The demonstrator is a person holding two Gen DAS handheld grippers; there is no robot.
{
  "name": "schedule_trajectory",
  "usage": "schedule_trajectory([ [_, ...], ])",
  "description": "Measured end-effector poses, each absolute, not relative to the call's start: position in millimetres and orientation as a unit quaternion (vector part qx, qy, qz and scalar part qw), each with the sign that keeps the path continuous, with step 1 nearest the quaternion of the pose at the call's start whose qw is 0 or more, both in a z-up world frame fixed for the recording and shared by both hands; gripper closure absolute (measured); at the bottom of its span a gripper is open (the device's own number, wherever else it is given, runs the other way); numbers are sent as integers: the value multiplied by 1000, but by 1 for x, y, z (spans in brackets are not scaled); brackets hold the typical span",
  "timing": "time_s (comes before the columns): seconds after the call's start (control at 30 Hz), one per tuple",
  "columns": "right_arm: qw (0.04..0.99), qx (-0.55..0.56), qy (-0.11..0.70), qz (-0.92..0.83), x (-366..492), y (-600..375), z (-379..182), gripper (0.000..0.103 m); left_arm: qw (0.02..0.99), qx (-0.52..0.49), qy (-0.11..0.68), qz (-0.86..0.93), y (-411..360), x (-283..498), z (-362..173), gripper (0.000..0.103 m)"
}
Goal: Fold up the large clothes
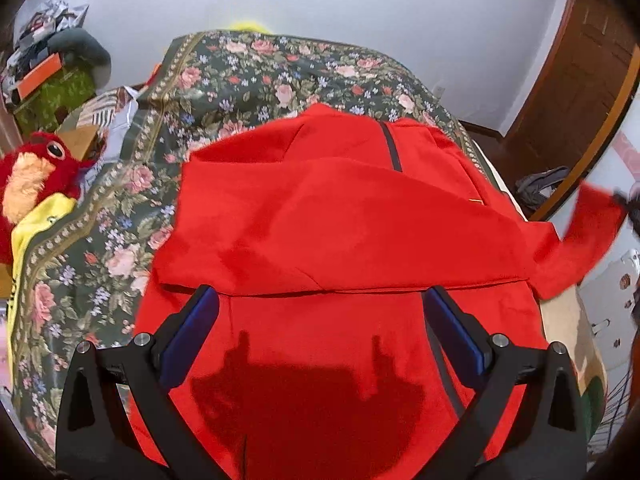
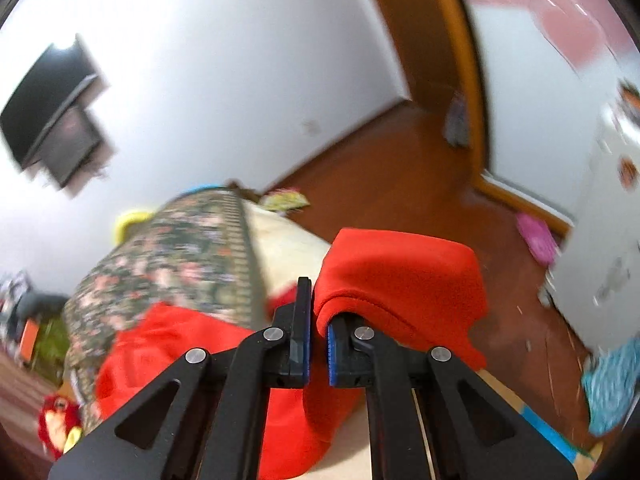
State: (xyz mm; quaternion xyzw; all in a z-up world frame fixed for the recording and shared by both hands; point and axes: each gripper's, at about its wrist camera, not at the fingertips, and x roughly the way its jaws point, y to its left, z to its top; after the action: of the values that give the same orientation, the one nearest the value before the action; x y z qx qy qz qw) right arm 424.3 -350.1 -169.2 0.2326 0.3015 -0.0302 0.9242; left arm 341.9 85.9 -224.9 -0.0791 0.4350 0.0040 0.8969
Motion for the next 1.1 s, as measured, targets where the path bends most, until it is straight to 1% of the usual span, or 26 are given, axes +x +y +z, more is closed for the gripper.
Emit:
schedule_trajectory([
  [0.1, 932, 212, 294, 17, 427, -313, -146, 98, 904, -70, 421, 3, 92, 332, -218, 0],
  [0.2, 928, 203, 303, 69, 434, -271, -130, 98, 910, -62, 409, 3, 101, 323, -212, 0],
  [0.33, 916, 186, 332, 124, 446, -218, -135, 98, 915, -48, 400, 8, 111, 311, -211, 0],
  [0.5, 889, 153, 391, 183, 454, -145, -173, 98, 916, -39, 398, 10, 124, 300, -215, 0],
  [0.67, 852, 103, 465, 219, 449, -80, -231, 98, 913, -37, 406, 22, 138, 292, -222, 0],
  [0.8, 829, 66, 505, 229, 436, -57, -269, 98, 909, -37, 414, 26, 144, 287, -225, 0],
  [0.93, 804, 71, 545, 227, 431, -53, -293, 94, 907, -29, 420, 28, 143, 285, -226, 0],
  [1.0, 785, 76, 574, 219, 429, -58, -302, 94, 906, -26, 422, 29, 141, 284, -226, 0],
  [1.03, 772, 79, 591, 219, 428, -60, -307, 85, 905, -26, 423, 29, 139, 285, -225, 0],
  [1.07, 762, 82, 603, 222, 426, -61, -310, 70, 905, -25, 423, 29, 137, 285, -224, 0],
  [1.1, 752, 85, 612, 228, 423, -63, -313, 63, 906, -25, 423, 27, 135, 285, -223, 0],
])
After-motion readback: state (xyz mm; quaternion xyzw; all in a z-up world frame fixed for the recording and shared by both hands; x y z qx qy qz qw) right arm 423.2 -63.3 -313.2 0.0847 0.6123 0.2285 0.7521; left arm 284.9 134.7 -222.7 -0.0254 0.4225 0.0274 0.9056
